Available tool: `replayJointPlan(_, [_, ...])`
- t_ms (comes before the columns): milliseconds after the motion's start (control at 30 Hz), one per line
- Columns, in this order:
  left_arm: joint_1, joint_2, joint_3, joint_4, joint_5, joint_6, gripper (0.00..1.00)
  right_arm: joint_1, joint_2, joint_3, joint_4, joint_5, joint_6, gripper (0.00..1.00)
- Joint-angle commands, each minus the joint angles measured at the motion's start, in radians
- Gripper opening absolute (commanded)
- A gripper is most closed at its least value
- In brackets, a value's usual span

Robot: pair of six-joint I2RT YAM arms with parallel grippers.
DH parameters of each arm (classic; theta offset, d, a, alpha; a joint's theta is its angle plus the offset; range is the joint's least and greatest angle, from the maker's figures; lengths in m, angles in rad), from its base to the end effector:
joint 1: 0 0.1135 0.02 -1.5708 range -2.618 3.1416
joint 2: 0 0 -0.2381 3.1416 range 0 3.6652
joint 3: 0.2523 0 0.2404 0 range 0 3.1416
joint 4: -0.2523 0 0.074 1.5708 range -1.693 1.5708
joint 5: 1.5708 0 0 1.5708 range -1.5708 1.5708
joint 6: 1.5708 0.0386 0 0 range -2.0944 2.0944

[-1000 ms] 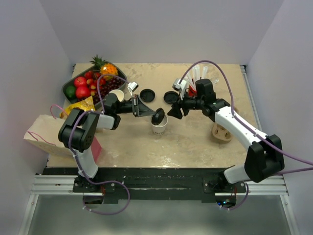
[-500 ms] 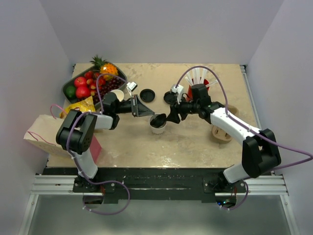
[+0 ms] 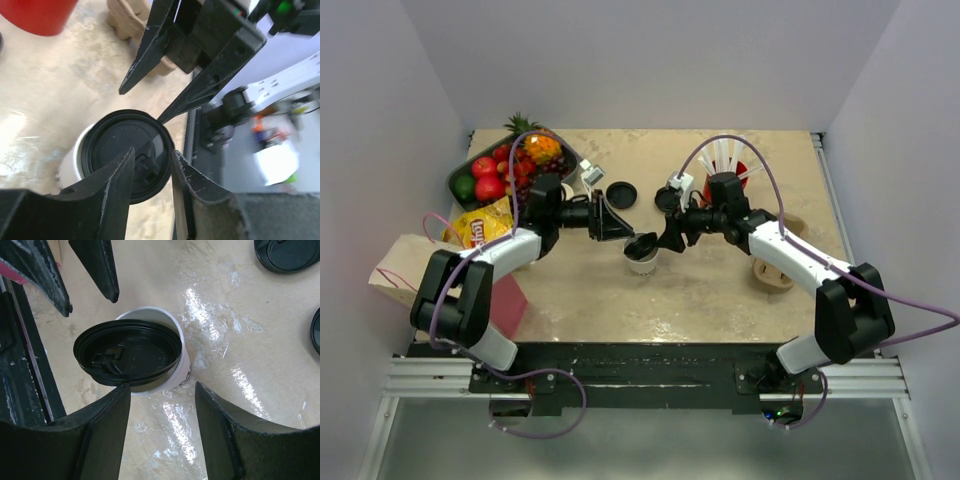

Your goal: Pack the takeout coffee

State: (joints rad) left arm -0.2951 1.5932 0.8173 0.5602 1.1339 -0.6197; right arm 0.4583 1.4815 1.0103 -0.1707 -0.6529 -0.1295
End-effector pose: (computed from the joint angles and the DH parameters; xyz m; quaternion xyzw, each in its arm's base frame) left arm 0.2977 -0.1270 0.2120 0.2261 0.7030 -0.6089 0.2897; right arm 0.2741 0.1614 0.2358 -0.3828 0.7689 0.3523 0.3716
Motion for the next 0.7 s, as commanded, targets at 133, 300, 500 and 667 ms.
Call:
replayJointPlan(133, [-0.114,-0.099,0.129,-0.497,-0.196,0.642,0.45,0.005,-0.024,0.045,0.057,-0.017,0.053,0.58])
replayJointPlan(300, [-0.18,-0.095,0.16,-0.548,-0.264,0.713,0.5,0.005,-0.02,0.06,0.053,-0.016,0.056,0.58])
replayJointPlan(500, [-0.213,-0.095,0.192,-0.609,-0.342,0.761,0.51,0.003,-0.021,0.057,0.057,-0.013,0.067,0.58])
replayJointPlan(667, [-0.231,-0.087,0.224,-0.645,-0.393,0.79,0.48,0.005,-0.018,0.059,0.063,-0.013,0.07,0.59])
